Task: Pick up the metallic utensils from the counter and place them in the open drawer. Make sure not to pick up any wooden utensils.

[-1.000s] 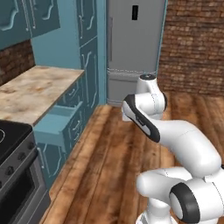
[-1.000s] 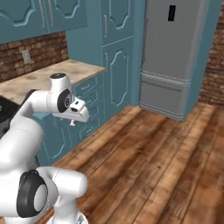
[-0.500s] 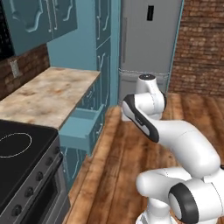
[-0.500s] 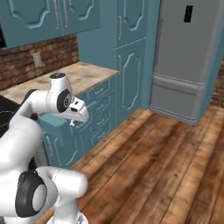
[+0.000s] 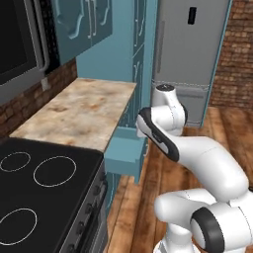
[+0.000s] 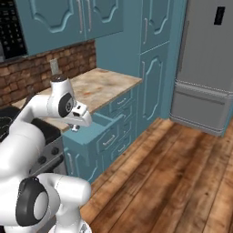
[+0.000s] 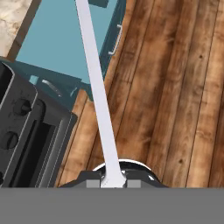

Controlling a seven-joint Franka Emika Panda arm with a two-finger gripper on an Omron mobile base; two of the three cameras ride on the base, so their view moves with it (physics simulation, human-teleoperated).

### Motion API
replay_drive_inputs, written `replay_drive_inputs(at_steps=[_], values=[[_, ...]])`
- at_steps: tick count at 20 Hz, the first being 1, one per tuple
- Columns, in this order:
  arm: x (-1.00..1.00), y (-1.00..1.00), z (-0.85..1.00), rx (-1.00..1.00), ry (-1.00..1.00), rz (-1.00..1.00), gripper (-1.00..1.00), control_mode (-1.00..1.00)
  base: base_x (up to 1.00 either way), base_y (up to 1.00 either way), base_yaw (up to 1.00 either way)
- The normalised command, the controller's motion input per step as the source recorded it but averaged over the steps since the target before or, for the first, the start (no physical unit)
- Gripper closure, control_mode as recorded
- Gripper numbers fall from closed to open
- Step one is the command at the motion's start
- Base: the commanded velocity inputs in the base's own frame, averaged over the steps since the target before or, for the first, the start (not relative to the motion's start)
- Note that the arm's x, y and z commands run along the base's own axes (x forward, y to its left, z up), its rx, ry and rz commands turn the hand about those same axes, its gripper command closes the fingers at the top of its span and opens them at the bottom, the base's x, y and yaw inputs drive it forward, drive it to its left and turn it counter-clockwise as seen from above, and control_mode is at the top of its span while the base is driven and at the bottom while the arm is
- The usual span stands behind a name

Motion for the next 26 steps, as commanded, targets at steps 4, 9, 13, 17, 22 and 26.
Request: replay_drive_inputs(at_steps=[4, 9, 13, 17, 22, 26], values=[[0.00, 0.00, 0.00, 0.00, 0.00, 0.00, 1.00, 1.00, 0.34, 0.00, 0.00], [0.00, 0.00, 0.00, 0.00, 0.00, 0.00, 1.00, 1.00, 0.51, 0.02, 0.00], [0.00, 0.00, 0.00, 0.00, 0.00, 0.00, 1.00, 1.00, 0.52, 0.09, 0.00], [0.06, 0.01, -0.11, 0.00, 0.02, 0.00, 1.00, -1.00, 0.27, 0.05, 0.00], [0.22, 0.04, -0.58, 0.00, 0.09, -0.01, 1.00, -1.00, 0.00, 0.00, 0.00], [0.31, 0.00, -0.27, 0.00, 0.02, -0.02, 1.00, -1.00, 0.00, 0.00, 0.00]])
